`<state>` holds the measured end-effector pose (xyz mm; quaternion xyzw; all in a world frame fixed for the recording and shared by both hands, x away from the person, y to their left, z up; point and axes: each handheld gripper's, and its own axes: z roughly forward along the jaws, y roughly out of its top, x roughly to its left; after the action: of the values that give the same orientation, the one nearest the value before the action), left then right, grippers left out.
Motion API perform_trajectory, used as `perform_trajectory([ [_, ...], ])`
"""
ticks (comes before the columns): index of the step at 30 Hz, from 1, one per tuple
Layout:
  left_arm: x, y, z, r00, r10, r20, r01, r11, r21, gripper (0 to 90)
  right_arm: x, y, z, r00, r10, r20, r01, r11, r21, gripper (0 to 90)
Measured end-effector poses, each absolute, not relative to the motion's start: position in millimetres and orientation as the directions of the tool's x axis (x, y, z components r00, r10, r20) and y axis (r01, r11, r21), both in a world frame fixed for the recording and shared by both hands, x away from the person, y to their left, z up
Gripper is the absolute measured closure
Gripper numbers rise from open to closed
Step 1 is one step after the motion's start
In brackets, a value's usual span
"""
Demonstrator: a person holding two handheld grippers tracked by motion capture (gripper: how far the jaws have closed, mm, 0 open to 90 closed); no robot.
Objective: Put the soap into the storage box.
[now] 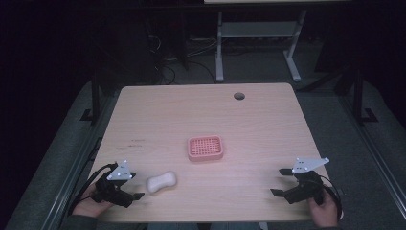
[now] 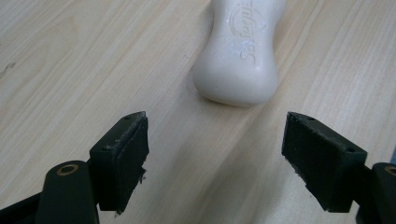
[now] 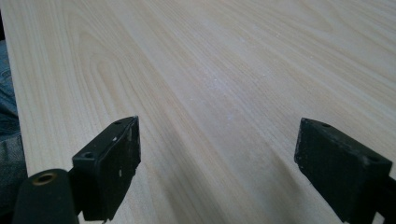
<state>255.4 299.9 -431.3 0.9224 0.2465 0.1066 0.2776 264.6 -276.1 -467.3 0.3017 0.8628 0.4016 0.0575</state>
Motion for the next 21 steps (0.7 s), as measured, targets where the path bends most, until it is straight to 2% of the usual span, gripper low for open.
perform_trajectory([
  [21,258.2,285.7,-429.9,0.871,0.487,0.065,0.371,-0.738,0.564,22.6,265.8,-274.9,-468.0,-0.813,0.563,0.149,0.477,0.496,0.726,14.2],
])
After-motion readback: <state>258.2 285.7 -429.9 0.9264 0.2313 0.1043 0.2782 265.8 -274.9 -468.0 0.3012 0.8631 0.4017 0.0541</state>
